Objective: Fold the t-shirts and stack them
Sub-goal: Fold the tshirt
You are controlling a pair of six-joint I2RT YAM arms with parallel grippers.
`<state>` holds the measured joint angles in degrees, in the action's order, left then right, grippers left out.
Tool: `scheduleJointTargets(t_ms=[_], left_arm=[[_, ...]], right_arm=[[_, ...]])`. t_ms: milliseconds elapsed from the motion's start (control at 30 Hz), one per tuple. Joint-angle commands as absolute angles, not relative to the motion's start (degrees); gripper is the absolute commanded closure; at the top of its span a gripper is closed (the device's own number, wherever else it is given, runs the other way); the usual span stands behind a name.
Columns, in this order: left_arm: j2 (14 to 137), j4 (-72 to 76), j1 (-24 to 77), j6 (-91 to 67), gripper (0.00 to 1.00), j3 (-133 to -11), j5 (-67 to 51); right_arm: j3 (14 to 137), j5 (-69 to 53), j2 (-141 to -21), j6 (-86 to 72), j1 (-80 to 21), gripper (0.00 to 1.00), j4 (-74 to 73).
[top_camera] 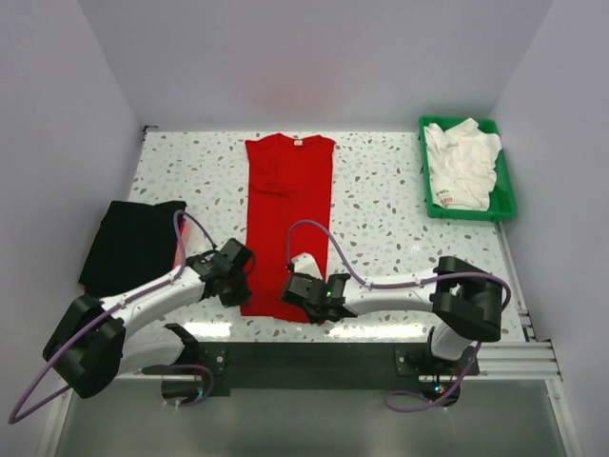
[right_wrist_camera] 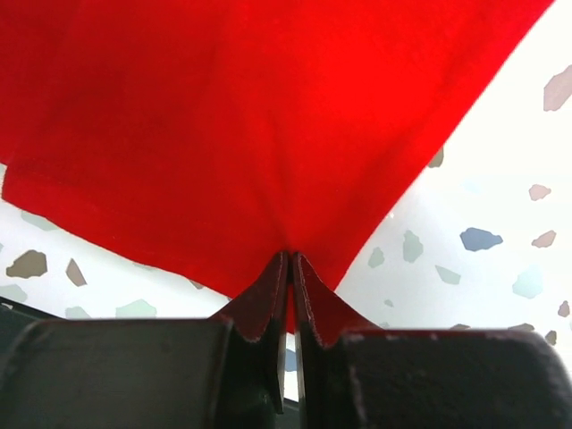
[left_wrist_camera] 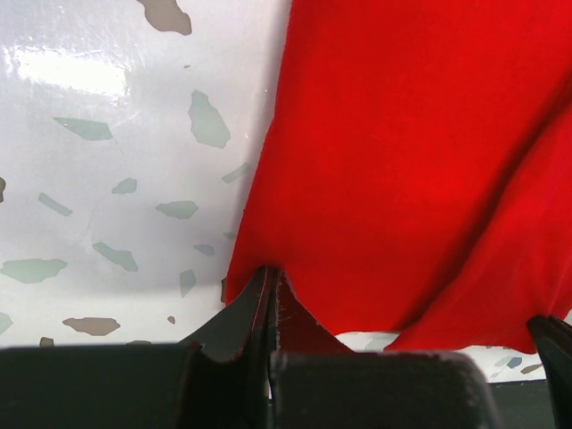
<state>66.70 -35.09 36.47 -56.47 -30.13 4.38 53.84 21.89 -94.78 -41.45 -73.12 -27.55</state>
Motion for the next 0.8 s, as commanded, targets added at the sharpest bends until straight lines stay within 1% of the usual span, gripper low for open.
scheduleJointTargets(t_ms=[0,267,767], left_arm=[[67.41,-35.68,36.74,-57.04,1.00,-29.79,4.48],[67.41,-35.95,36.74,-57.22,1.00,-29.79,4.75],[64.16,-38.67,36.83,-59.33,1.00,-29.45,3.78]], right_arm=[[52.74,24.26,-91.50,-43.15,-73.21,0.94,-29.70],[51.42,25.58,-86.84,-44.56,-73.21,0.95,-32.60],[47.37,26.19,-84.55,-46.76,-73.21,0.94,-34.10]])
